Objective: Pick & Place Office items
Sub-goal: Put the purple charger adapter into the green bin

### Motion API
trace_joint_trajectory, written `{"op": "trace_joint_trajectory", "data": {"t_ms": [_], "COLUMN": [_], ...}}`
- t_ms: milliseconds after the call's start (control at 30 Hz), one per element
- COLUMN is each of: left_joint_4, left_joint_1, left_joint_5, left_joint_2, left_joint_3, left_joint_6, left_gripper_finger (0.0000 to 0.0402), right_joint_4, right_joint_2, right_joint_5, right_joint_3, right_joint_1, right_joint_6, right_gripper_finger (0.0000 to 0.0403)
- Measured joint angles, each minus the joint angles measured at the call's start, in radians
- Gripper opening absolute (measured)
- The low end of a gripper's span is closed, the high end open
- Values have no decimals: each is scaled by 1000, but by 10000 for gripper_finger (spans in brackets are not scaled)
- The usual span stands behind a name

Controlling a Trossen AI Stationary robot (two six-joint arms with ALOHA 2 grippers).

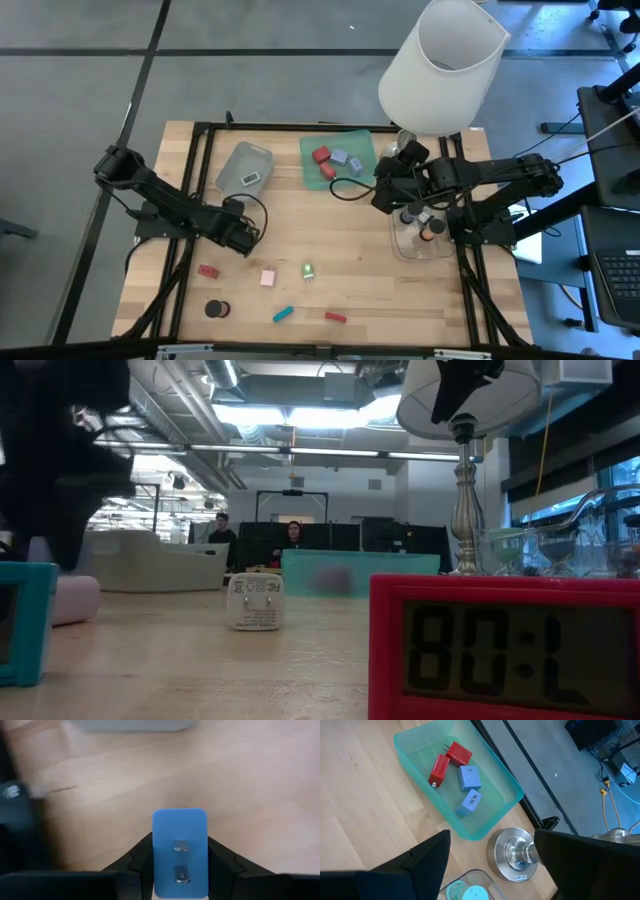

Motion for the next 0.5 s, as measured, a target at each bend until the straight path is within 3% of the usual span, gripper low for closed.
{"op": "trace_joint_trajectory", "data": {"t_ms": [200,333,500], "left_joint_4": [84,272,574], "left_joint_1": [17,67,196], "left_joint_5": [-120,-204,-190], "left_joint_2": [-61,-85,-66], "left_joint_3": [100,152,165], "left_joint_6": [216,506,898], "left_gripper_finger": [117,117,117], "right_joint_4": [4,22,33], "right_joint_2": [0,0,0], "right_joint_5": [0,7,26], "right_joint_3": [0,0,0], "right_joint_1": [0,0,0], "right_joint_6": [0,0,0], "right_gripper_finger": [291,291,291]}}
